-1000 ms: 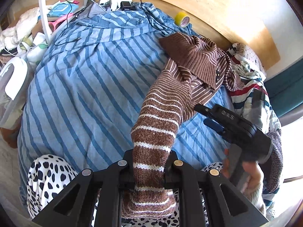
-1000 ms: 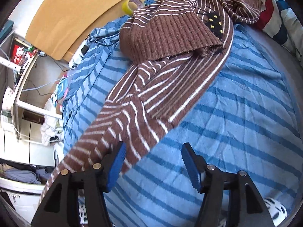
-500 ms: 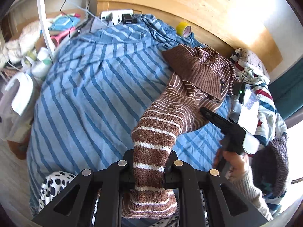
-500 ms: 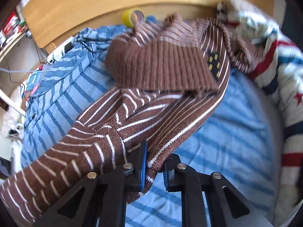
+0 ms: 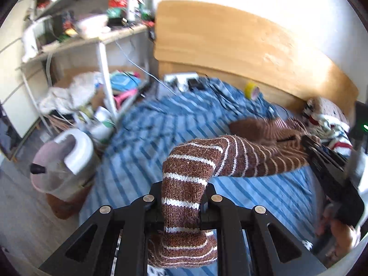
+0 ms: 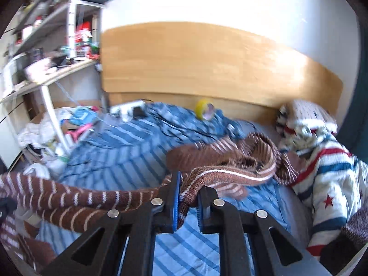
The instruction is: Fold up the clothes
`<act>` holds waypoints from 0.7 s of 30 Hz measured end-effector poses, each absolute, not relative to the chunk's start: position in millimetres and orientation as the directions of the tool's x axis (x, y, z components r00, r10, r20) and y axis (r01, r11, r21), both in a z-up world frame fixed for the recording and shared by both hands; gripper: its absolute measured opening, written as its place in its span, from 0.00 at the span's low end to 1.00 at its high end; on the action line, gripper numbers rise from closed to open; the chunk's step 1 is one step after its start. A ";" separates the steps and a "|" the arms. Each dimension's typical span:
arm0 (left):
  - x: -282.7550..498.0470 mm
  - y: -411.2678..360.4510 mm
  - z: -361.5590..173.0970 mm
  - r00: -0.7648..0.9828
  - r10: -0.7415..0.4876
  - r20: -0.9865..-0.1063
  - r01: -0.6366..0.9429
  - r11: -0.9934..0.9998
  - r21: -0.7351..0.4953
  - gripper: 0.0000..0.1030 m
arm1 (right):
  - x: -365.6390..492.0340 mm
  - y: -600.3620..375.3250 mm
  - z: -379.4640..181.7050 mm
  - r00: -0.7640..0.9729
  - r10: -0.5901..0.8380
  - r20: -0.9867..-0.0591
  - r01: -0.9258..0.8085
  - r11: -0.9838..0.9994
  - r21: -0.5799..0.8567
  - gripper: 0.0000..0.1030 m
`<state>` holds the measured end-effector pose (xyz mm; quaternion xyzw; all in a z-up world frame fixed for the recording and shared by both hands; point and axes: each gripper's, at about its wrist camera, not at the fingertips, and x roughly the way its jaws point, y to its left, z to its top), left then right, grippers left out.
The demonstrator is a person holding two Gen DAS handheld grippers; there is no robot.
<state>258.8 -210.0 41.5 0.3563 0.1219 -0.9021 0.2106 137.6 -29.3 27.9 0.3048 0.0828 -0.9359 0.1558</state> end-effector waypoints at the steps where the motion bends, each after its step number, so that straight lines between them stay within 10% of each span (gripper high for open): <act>1: 264.6 -219.8 48.1 -0.661 -0.324 -0.677 0.490 -0.869 -0.063 0.15 | 148.0 -38.6 35.9 -0.767 -0.267 -0.583 0.372 -0.926 -0.064 0.12; 8: 299.3 -296.4 56.7 -0.579 -0.452 -0.679 0.659 -0.750 -0.064 0.15 | 207.7 -106.8 39.4 -0.660 -0.433 -0.614 0.580 -0.813 -0.050 0.13; 15: 318.7 -338.4 -17.1 -0.435 -0.325 -0.839 0.760 -0.632 -0.149 0.15 | 221.4 -133.9 -38.1 -0.485 -0.403 -0.776 0.665 -0.746 -0.028 0.16; 21: 318.3 -332.5 -27.0 -0.425 -0.234 -0.874 0.774 -0.594 -0.218 0.17 | 200.5 -82.0 -45.3 -0.437 -0.382 -0.814 0.598 -0.800 0.054 0.55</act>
